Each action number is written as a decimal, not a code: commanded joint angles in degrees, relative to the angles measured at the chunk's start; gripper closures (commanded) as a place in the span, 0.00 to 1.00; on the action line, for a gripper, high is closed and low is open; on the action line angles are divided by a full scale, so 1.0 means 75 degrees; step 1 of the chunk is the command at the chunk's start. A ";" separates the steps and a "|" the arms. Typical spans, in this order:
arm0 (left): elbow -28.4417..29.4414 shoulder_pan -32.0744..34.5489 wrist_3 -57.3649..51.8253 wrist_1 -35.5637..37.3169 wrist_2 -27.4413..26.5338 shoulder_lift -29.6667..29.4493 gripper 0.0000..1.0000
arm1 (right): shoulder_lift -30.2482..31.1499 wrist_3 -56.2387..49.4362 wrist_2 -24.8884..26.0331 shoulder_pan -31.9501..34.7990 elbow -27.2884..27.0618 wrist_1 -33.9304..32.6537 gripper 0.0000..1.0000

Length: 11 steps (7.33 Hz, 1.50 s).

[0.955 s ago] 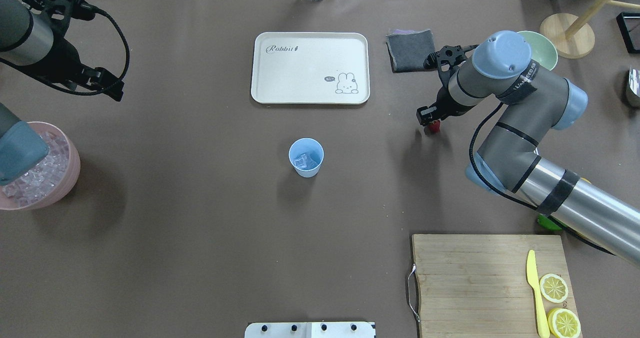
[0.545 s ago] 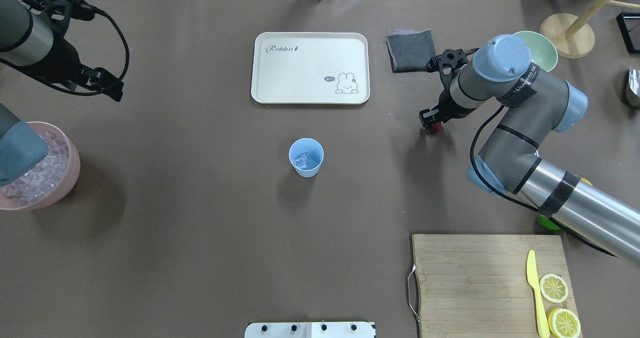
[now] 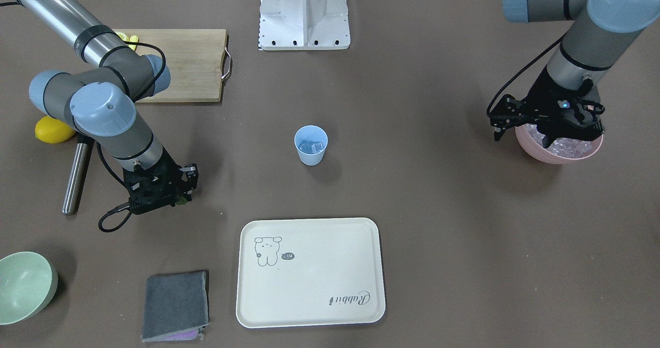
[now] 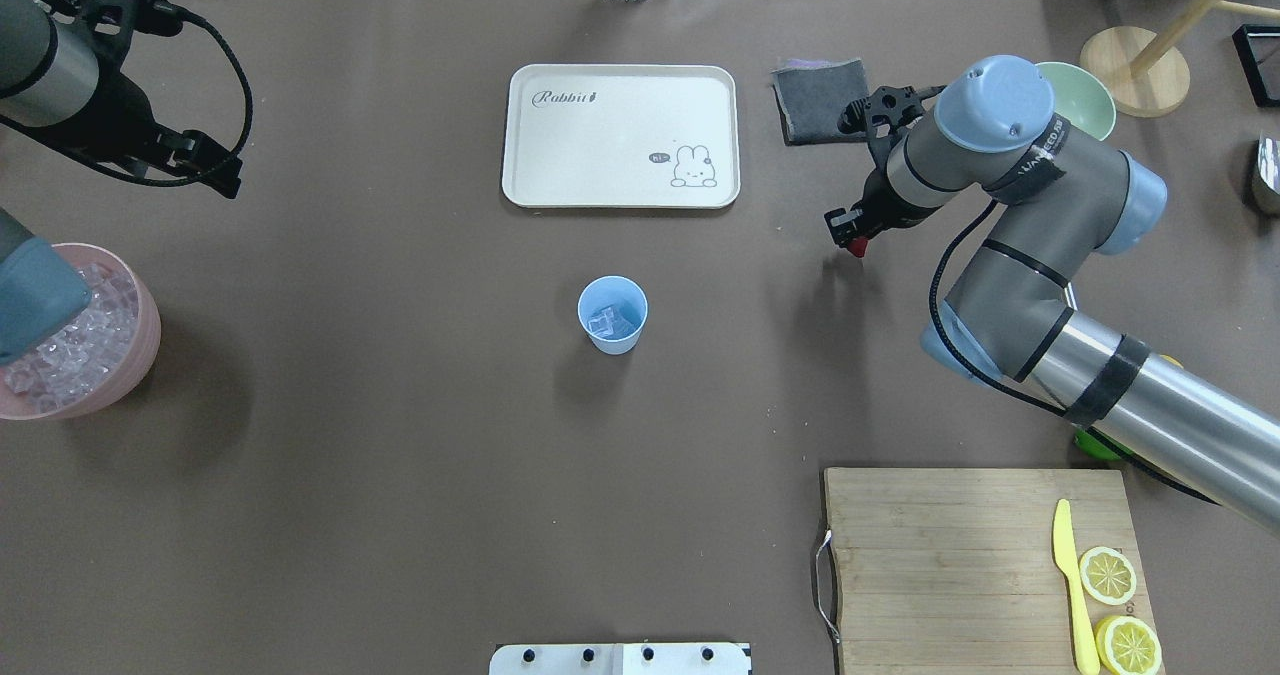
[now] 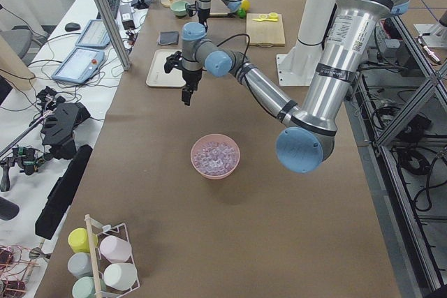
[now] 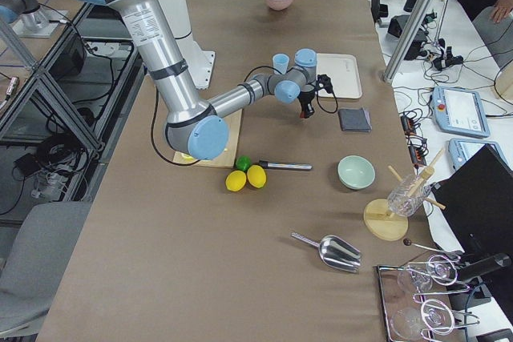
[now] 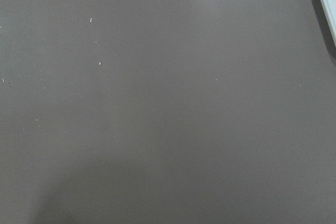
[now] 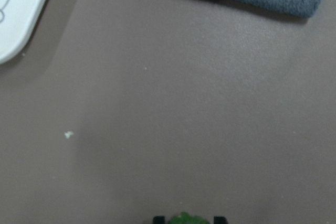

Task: Mash ice and strawberries in cup
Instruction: 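Carry the strawberry with the right gripper over the cup and release it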

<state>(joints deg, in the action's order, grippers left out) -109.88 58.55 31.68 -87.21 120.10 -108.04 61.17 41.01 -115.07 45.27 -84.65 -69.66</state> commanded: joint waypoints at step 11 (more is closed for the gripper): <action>0.0107 0.1627 -0.2524 -0.0009 0.0275 0.1163 0.02 | -0.2414 0.3356 0.0928 -0.1816 -0.0526 -0.1575 1.00</action>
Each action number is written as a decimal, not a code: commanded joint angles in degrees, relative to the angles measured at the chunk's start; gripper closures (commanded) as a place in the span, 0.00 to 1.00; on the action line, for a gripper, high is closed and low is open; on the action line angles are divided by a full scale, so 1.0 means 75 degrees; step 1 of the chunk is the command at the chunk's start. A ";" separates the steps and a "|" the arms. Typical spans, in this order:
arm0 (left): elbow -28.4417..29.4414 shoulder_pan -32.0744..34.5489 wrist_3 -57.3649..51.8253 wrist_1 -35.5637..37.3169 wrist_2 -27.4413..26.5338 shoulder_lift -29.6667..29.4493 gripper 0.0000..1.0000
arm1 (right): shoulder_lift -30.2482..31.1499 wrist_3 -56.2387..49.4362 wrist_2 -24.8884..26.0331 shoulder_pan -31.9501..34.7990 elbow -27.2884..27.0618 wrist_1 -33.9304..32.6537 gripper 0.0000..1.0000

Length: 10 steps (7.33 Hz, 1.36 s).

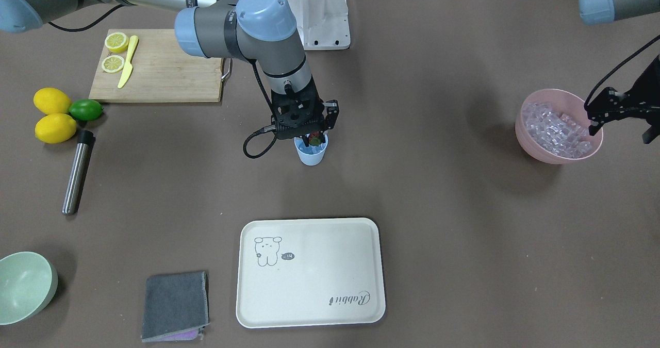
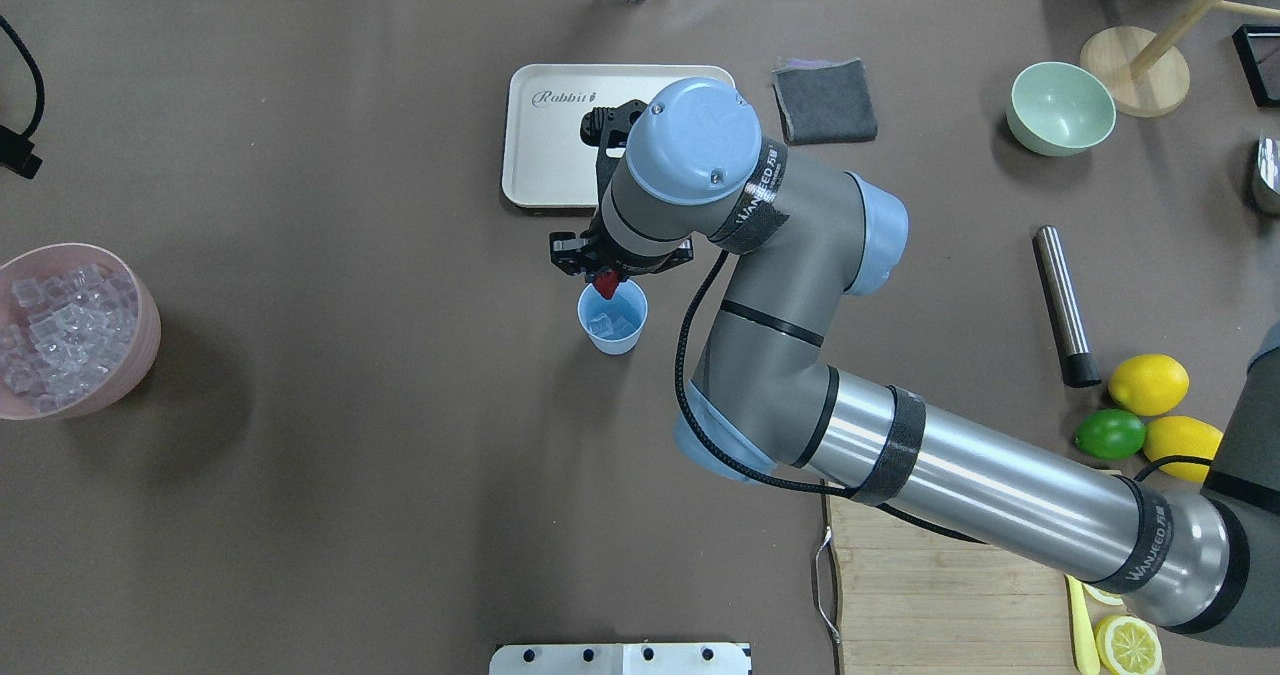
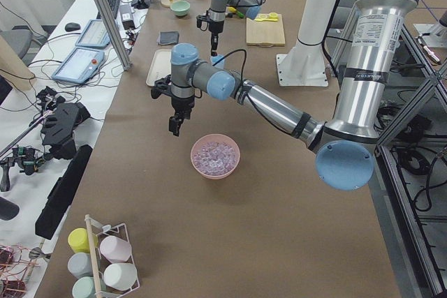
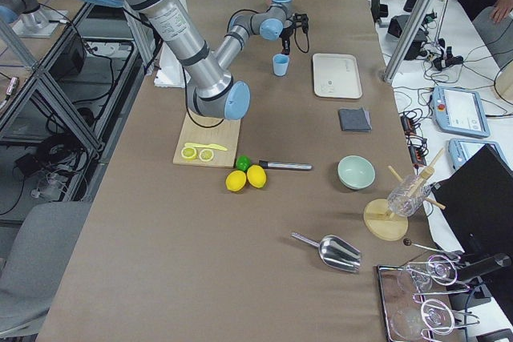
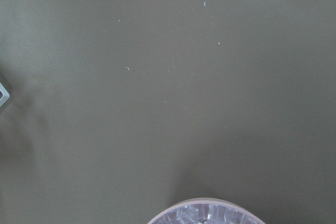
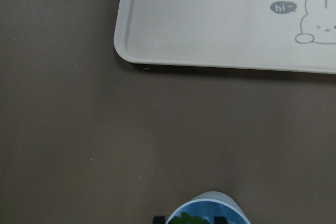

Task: Mash ice and strawberries in cup
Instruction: 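Carry the strawberry with the right gripper over the cup and release it, then move the right gripper away from the cup toward the steel muddler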

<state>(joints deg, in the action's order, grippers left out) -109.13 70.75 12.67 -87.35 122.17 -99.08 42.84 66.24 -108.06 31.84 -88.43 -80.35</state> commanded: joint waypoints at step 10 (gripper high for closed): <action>0.0418 0.1381 -0.1394 0.0221 0.0305 0.0506 0.02 | 0.3270 -0.2158 -0.2244 0.2584 -0.2412 -0.1006 0.00</action>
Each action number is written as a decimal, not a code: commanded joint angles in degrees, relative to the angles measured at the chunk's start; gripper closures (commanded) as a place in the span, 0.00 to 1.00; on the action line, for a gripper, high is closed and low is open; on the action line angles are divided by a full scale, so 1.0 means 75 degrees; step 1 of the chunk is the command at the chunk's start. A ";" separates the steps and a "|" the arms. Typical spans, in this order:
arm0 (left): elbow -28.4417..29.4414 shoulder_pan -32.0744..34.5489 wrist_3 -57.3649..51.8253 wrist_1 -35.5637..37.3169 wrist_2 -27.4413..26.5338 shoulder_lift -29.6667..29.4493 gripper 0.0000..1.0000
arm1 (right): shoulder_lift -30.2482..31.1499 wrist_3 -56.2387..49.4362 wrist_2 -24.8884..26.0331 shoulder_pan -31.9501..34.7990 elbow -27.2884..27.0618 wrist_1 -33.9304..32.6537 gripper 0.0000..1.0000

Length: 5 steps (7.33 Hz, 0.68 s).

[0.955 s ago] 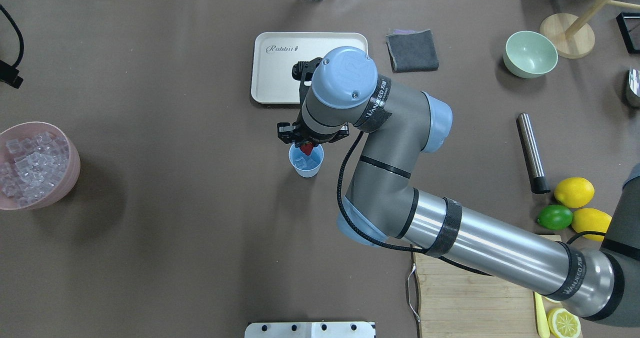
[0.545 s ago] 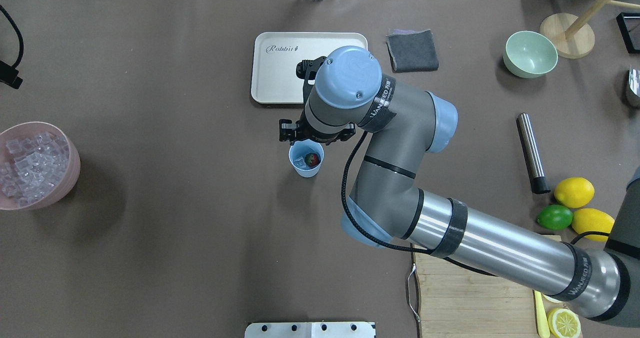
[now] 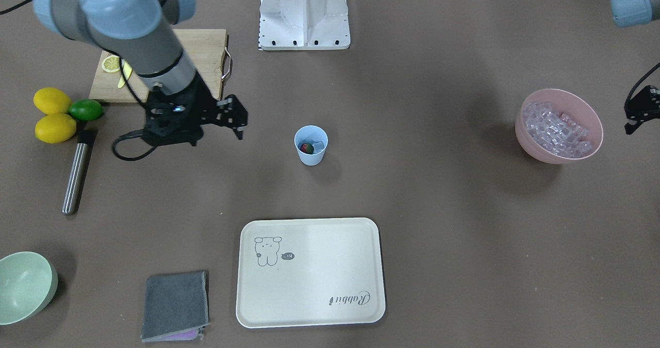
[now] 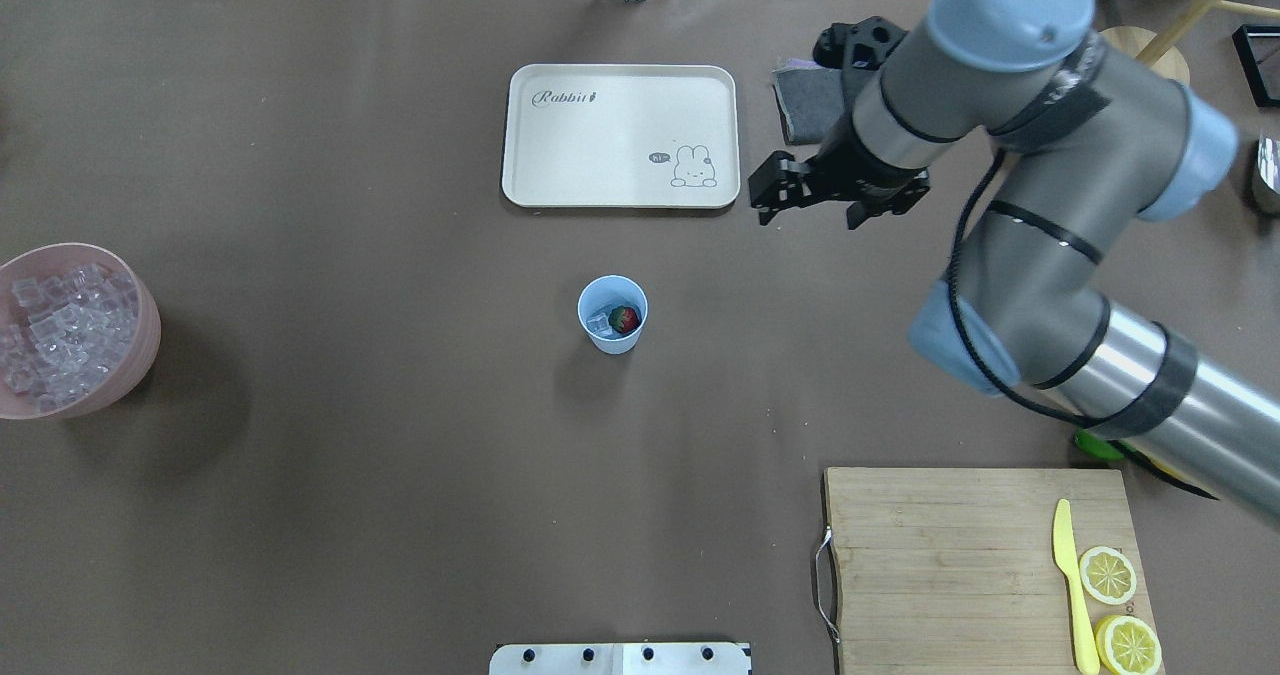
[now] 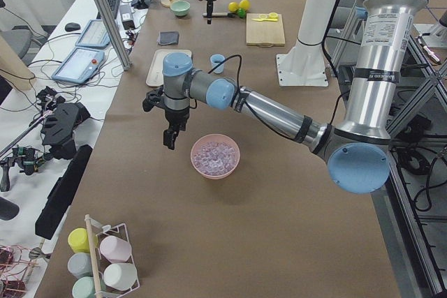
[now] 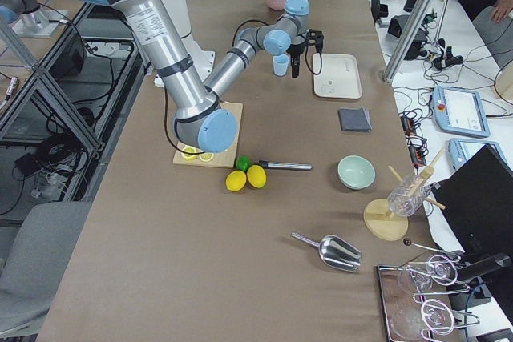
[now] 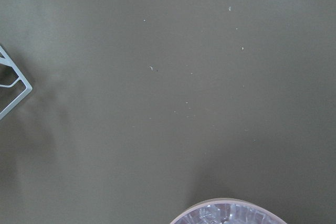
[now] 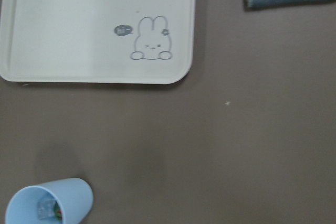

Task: Mash ice and strawberries in cup
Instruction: 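Move the right gripper away from the cup toward the steel muddler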

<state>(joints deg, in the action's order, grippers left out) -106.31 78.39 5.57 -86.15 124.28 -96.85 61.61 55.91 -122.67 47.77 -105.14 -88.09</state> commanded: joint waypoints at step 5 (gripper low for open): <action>-0.0075 0.0727 -0.0404 0.0096 0.0890 0.0666 0.02 | 0.2321 -0.2404 -0.0191 0.1084 0.1101 0.0702 0.00</action>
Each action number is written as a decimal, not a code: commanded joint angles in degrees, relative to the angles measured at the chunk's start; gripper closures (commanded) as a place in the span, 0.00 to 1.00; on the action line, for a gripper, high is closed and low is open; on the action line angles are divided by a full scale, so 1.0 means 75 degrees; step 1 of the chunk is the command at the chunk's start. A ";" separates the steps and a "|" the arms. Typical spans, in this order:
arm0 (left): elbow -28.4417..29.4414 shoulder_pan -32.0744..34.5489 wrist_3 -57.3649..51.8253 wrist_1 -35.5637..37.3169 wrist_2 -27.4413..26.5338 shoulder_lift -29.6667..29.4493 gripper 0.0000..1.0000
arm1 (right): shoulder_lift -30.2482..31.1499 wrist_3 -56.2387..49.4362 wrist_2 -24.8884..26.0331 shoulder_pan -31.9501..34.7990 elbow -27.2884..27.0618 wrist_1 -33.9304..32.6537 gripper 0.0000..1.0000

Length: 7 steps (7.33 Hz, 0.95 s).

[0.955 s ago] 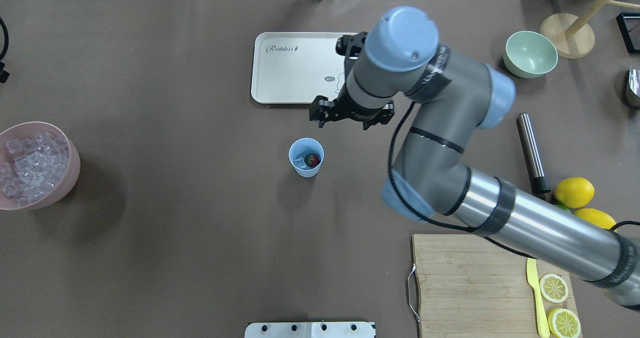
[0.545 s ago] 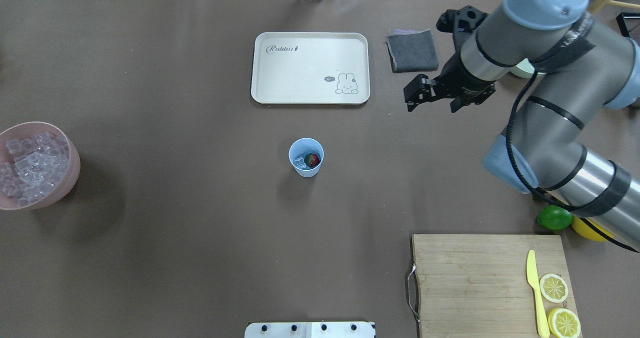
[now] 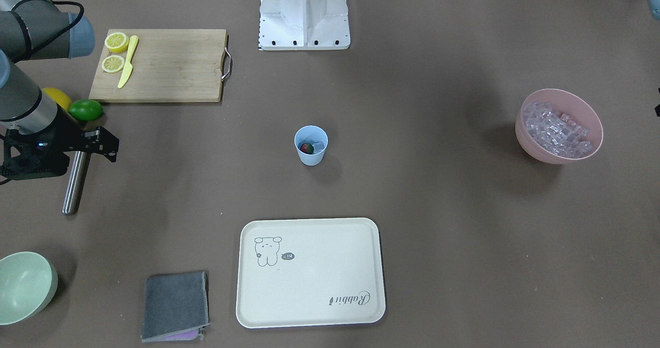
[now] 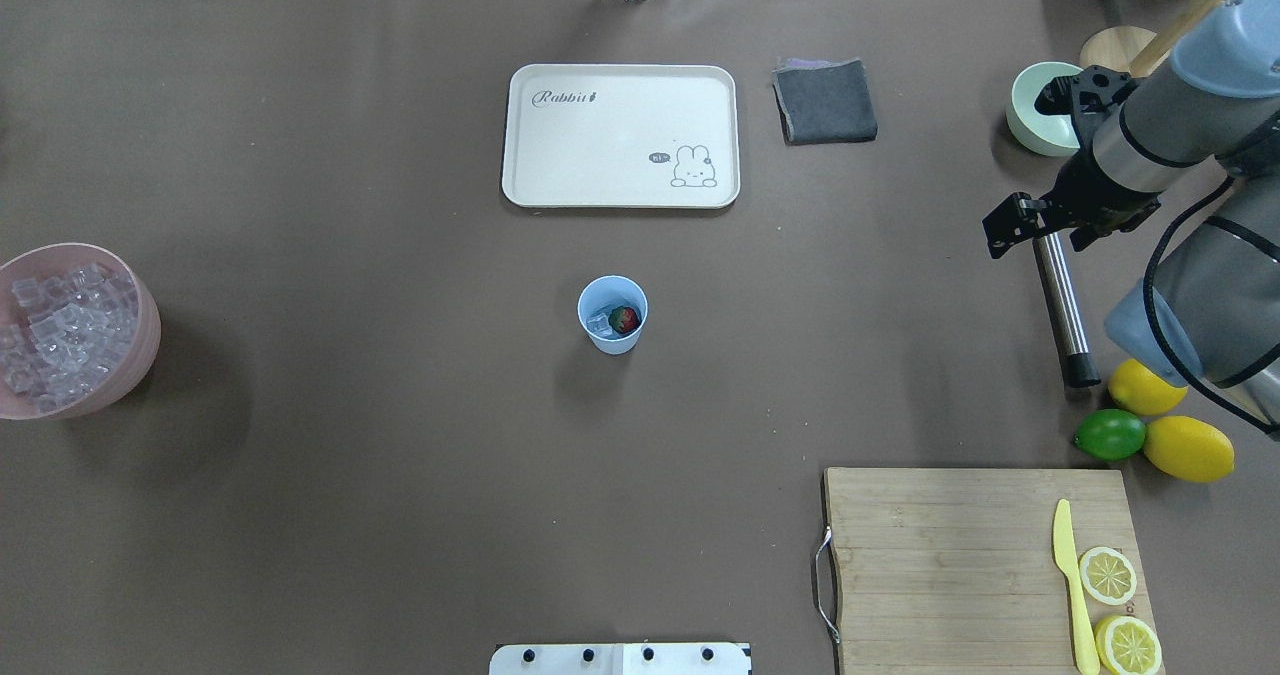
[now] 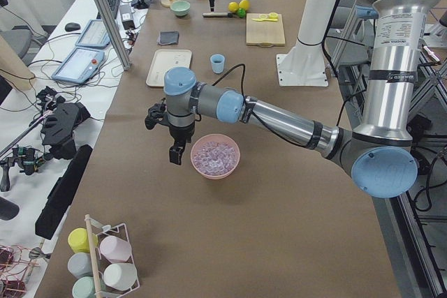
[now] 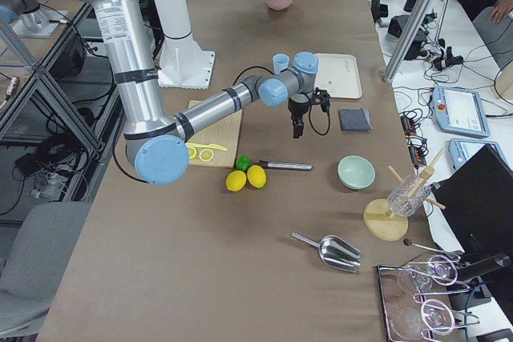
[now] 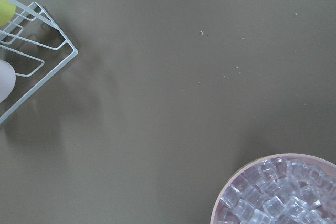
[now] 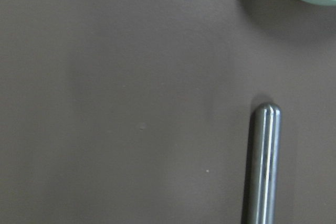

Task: Mash ice and strawberries in cup
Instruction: 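Grasp the steel muddler by its top end with the right gripper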

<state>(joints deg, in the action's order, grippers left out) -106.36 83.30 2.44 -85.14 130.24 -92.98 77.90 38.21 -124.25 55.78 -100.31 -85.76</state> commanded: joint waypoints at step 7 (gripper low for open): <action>-0.0456 0.0237 0.0132 -0.0015 0.0014 0.0163 0.02 | -0.0179 0.0214 -0.0026 0.0168 0.2323 0.1708 0.39</action>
<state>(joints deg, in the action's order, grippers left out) -109.46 84.97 3.39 -85.28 130.39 -91.74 77.18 39.67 -124.13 56.98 -84.06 -72.98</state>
